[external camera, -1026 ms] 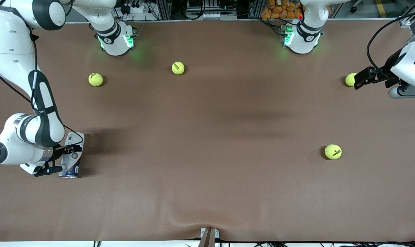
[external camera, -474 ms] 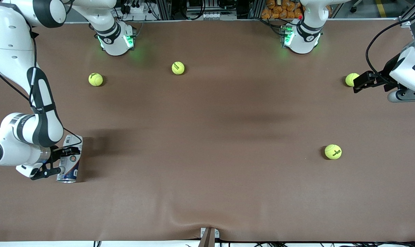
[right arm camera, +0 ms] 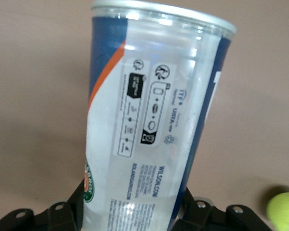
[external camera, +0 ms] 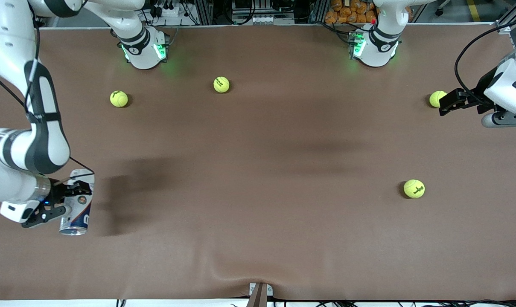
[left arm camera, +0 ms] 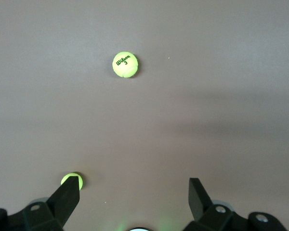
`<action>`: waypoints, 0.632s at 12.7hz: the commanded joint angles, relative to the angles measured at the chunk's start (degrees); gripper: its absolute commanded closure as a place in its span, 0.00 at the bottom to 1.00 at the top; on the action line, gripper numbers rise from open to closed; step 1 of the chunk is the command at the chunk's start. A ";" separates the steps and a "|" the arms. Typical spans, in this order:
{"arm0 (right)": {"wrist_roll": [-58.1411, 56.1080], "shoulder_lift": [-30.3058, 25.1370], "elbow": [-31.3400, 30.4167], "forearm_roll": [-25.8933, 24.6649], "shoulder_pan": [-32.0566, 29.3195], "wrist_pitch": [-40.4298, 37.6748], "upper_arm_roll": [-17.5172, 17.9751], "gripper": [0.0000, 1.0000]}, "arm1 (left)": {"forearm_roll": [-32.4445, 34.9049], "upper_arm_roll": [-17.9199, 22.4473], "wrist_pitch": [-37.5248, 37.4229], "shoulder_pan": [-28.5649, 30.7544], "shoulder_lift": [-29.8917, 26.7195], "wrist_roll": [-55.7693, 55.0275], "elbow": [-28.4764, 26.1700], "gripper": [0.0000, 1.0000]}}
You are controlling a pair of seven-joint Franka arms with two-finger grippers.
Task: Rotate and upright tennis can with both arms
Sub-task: 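Lift and carry the can with the right gripper to table center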
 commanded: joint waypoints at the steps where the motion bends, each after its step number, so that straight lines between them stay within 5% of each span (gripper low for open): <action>1: -4.56 -2.62 3.39 -0.30 -0.52 -5.20 -0.30 0.27 | -0.68 -0.29 0.67 0.72 -0.51 0.41 -0.78 0.00; 4: -5.80 -2.62 6.14 0.58 0.88 -6.54 1.62 0.26 | -0.68 -0.37 0.67 0.72 -0.51 0.41 -0.78 0.00; 8: -5.18 -2.44 10.36 0.05 3.85 -5.84 10.33 0.27 | -0.68 -0.37 0.68 0.72 -0.51 0.41 -0.87 0.00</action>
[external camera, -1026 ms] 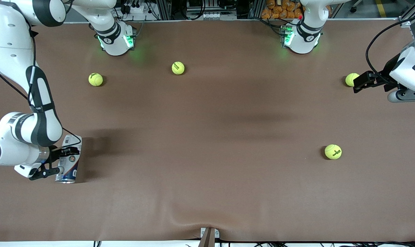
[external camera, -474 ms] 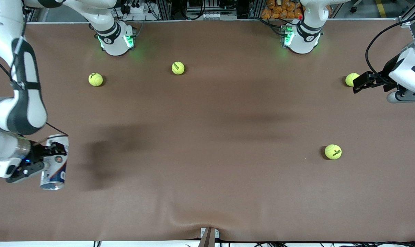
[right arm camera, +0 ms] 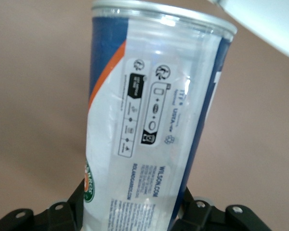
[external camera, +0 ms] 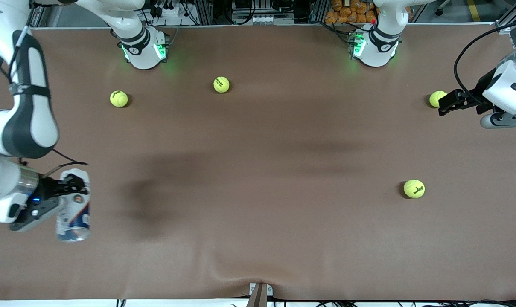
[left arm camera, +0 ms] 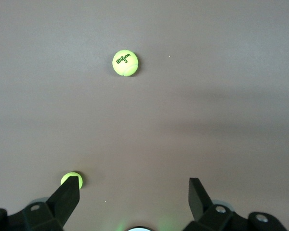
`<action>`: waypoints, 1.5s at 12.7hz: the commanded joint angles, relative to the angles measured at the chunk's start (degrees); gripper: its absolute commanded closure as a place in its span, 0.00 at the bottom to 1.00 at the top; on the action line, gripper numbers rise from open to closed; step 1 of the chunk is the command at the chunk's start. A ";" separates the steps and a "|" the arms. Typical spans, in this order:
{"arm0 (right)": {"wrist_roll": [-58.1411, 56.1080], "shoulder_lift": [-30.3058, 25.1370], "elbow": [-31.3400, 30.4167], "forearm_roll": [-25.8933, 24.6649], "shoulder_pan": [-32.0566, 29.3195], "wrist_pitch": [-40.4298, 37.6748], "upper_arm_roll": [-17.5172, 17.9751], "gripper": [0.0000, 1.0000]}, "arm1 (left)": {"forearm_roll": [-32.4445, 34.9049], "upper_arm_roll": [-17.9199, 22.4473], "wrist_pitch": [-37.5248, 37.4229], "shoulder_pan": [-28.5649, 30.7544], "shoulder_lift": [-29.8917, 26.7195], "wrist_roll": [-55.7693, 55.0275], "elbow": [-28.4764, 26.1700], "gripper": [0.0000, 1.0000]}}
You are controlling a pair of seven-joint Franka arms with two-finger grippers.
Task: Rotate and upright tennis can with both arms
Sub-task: 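Lift and carry the can with the right gripper to table center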
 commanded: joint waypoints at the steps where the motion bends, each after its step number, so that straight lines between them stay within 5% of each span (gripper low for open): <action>1: 0.05 0.58 2.70 -0.55 4.71 0.56 2.36 0.27 | -0.68 -0.39 0.63 0.69 -0.52 0.41 -0.49 0.00; 4: -0.39 0.58 2.70 -1.33 13.57 3.65 2.37 0.26 | -0.68 -0.30 0.63 0.69 -0.52 0.41 -0.58 0.00; 7: -0.56 0.93 2.35 -8.70 21.76 3.73 2.36 0.25 | -0.68 -0.39 1.15 0.69 -0.60 0.41 -1.20 0.00; 13: -1.18 4.70 0.42 -10.56 31.61 7.05 2.36 0.25 | -0.86 -0.39 1.24 0.69 -0.60 0.32 -1.46 0.00; 19: -5.66 8.58 -3.34 -23.82 38.83 11.64 2.36 0.24 | -6.22 -0.03 2.30 2.53 -0.25 0.41 -4.09 0.00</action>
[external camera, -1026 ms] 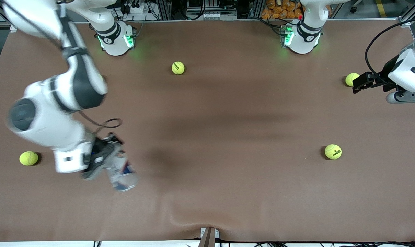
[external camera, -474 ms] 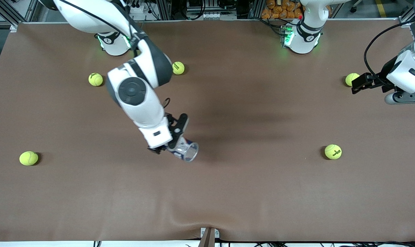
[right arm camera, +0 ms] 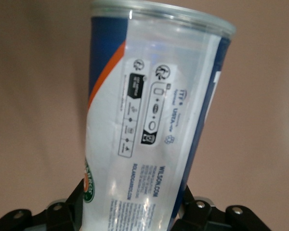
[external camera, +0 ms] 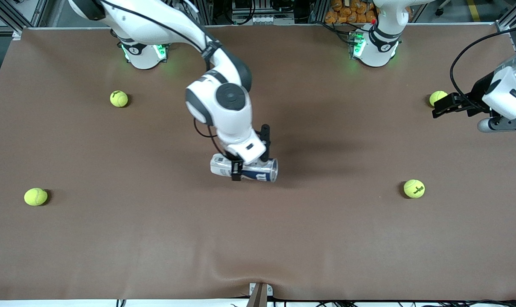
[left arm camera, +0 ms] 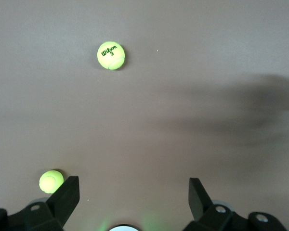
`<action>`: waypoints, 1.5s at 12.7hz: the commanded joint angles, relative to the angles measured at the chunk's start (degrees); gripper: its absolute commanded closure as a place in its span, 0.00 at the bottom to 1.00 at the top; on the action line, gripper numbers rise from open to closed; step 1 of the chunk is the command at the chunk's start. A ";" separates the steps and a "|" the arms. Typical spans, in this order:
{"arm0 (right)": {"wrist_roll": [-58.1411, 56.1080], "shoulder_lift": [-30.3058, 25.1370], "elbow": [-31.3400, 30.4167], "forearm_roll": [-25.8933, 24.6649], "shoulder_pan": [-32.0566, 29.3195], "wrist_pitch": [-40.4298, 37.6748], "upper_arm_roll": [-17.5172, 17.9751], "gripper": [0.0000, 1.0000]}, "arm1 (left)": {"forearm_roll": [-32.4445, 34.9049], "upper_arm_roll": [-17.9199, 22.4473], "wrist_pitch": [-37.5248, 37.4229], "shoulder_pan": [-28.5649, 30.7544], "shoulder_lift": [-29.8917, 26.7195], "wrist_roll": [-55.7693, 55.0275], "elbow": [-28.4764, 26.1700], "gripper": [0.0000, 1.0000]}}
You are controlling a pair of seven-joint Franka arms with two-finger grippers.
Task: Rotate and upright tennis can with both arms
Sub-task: 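Lift and carry the can with the right gripper to table center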
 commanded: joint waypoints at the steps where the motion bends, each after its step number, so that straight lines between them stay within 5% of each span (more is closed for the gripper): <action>1: -1.70 0.29 -4.01 -3.57 0.36 1.02 -0.40 0.18 | -2.03 -0.29 0.78 0.77 -0.02 0.38 -1.59 0.00; 4: -1.79 0.64 -6.57 -3.49 0.36 1.36 -0.40 0.18 | -9.76 -0.29 0.87 2.61 2.44 0.38 -2.03 0.00; 6: -1.70 1.61 -8.41 -3.49 -0.08 5.39 -0.40 0.00 | -11.60 -0.29 0.87 2.61 3.76 0.38 -2.47 0.00; 17: -0.82 -1.10 -10.80 -2.87 0.27 5.42 0.56 0.00 | -40.78 -0.37 5.59 3.58 14.92 0.29 -5.10 0.00; 19: -0.73 -4.00 -10.62 1.23 -0.43 2.26 0.57 0.00 | -46.31 -0.72 9.82 2.45 16.33 0.47 -6.69 0.00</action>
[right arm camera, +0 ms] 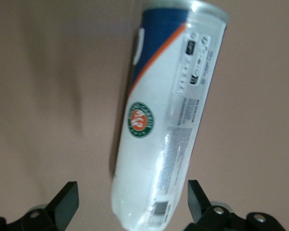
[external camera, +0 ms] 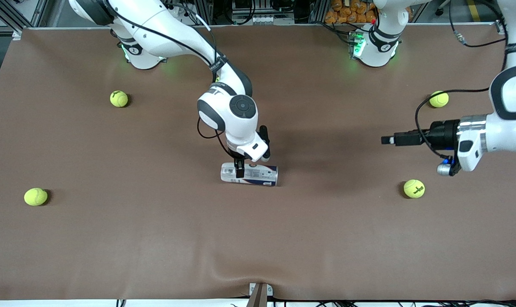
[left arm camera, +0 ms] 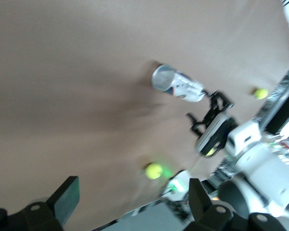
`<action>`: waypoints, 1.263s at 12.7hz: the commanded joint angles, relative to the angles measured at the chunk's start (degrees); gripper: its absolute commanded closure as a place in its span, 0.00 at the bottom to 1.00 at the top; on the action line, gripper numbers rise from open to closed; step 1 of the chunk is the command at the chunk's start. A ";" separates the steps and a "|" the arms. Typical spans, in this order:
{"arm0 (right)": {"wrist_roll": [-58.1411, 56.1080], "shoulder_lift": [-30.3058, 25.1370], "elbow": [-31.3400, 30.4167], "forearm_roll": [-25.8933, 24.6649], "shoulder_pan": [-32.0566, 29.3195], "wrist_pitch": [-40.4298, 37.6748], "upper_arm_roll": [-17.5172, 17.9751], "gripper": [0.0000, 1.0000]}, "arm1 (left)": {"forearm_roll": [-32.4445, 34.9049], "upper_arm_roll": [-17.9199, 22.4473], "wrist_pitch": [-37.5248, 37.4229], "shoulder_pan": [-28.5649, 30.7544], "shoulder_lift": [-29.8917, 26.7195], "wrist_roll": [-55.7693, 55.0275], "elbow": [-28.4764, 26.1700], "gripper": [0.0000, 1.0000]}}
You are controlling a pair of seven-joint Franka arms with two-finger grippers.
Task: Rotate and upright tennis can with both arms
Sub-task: 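Lay the can down, open the right gripper while the left gripper approaches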
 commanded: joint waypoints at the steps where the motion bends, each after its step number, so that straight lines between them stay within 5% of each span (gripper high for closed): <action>1: 0.11 -5.92 -1.23 6.50 -2.31 -4.54 0.06 0.00 | -7.98 -0.68 3.62 -0.73 2.67 0.74 -1.41 0.00; 3: 2.82 -7.25 -0.36 10.04 -8.53 -4.99 -0.12 0.00 | -15.63 -0.68 3.36 -0.73 6.28 6.07 -1.59 0.00; 9: 31.27 -9.71 0.35 9.70 -20.93 -4.21 -0.21 0.00 | -25.50 -0.68 2.92 -0.29 13.75 23.57 -3.08 0.00; 12: 36.66 -9.63 0.62 11.36 -26.66 -1.04 0.05 0.00 | -34.96 -2.61 2.92 -0.55 17.62 30.96 -3.78 0.00; 16: 45.64 -10.59 1.32 12.77 -31.13 -0.95 0.05 0.00 | -36.32 -2.70 3.00 -0.91 18.51 33.25 -3.87 0.00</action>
